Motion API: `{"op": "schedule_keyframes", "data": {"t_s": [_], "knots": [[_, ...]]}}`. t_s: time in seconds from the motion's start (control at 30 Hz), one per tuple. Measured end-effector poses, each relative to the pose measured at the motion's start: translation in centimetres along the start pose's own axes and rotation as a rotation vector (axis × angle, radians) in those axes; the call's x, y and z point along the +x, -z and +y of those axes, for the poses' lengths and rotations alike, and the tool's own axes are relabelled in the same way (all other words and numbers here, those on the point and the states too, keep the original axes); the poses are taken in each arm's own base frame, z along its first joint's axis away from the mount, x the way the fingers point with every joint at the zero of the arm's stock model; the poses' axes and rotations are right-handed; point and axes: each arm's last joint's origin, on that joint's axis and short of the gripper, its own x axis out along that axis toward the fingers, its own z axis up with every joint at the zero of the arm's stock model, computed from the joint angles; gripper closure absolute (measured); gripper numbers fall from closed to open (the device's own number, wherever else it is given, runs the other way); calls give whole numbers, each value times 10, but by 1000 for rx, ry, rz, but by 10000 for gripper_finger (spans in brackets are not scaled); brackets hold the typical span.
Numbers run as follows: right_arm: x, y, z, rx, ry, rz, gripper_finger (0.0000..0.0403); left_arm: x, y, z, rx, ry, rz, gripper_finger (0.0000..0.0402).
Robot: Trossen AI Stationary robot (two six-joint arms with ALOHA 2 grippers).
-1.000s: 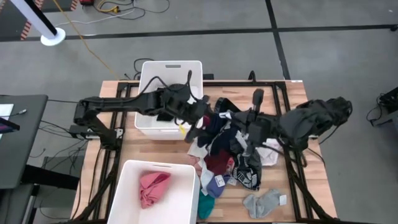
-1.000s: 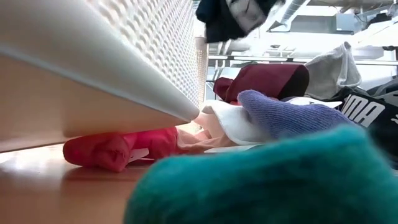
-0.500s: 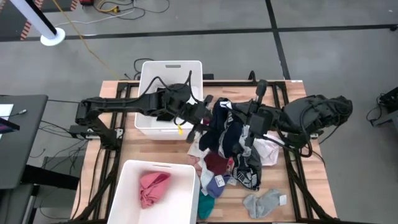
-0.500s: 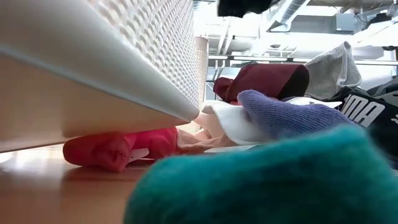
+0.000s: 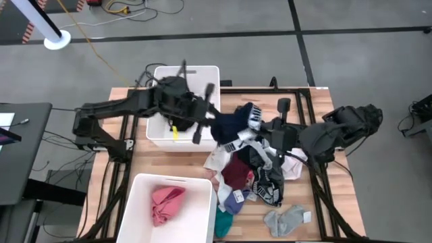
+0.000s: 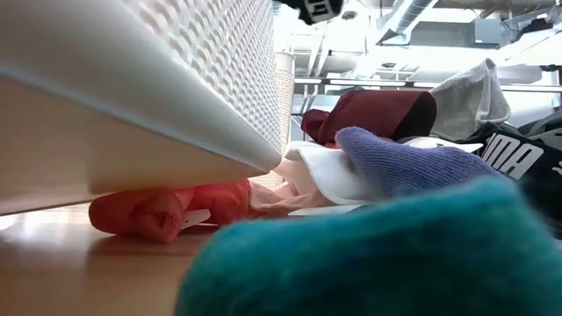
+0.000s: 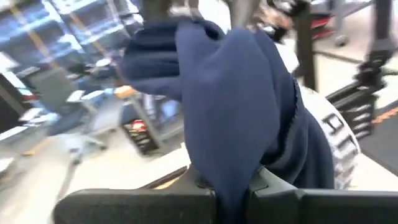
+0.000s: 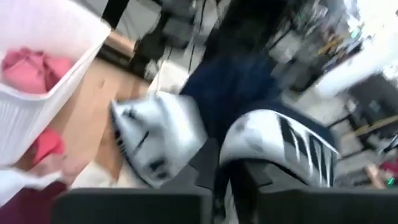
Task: Sort clothes
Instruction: Put the dark blue underwear into the top white laundry bin
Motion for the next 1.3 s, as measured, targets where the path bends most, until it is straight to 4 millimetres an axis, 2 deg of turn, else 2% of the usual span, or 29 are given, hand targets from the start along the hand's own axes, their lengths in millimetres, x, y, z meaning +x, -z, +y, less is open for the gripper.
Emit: {"op": "schedule_keyframes", "data": {"t_s": [0.13, 0.43, 0.57, 0.9, 1.3], "knots": [[0, 11, 3, 55, -18, 87, 303, -22, -13, 12, 29, -102, 73, 400], [9, 30, 22, 109, -33, 238, 238, -52, -15, 38, 39, -300, 271, 401], [13, 36, 35, 108, -44, 277, 236, -60, -8, 49, 30, -378, 357, 401], [10, 50, 74, 112, -86, 328, 243, -76, 16, 70, -24, -441, 531, 401], [0, 62, 112, 142, -126, 340, 243, -96, 53, 81, -148, -449, 788, 401]]}}
